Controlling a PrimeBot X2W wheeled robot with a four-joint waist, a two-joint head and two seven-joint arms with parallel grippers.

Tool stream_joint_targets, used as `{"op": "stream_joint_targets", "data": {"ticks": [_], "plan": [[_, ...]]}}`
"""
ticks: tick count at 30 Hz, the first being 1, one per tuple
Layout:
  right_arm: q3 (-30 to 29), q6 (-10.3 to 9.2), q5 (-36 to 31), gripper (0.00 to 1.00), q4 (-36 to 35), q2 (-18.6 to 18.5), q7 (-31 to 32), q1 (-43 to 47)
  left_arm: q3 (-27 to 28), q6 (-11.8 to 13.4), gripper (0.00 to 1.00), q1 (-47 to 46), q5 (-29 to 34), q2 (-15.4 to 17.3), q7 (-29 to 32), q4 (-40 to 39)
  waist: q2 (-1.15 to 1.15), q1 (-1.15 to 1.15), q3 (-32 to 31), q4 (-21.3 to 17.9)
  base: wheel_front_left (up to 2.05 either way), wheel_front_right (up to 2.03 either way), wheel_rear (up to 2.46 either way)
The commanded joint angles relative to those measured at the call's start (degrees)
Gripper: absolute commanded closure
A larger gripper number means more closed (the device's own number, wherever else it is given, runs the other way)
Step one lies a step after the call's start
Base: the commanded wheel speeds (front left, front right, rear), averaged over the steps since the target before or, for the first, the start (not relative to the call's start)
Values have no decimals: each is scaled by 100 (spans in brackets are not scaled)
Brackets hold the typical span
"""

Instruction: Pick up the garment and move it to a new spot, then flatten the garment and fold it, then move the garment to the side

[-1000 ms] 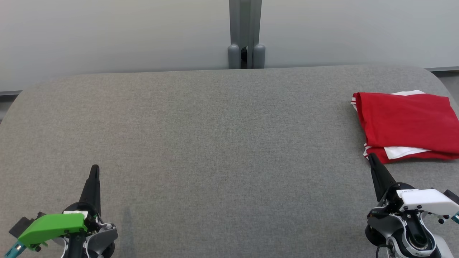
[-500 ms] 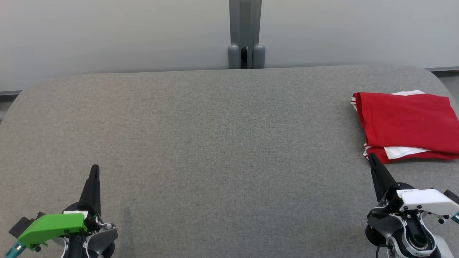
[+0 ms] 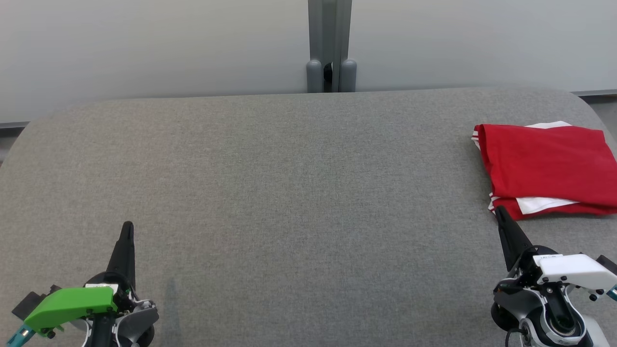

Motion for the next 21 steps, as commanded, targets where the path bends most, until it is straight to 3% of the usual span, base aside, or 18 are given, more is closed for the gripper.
{"op": "stream_joint_targets", "data": {"ticks": [1,21], "plan": [[-7,2,31,100,-27,-26,17,-30,10,-31,100,-59,-14,10,18,-6,0,0,0,0,0,0,0],[-6,2,31,100,-27,-25,16,-30,11,-31,100,-59,-14,10,17,-6,0,0,0,0,0,0,0]]}}
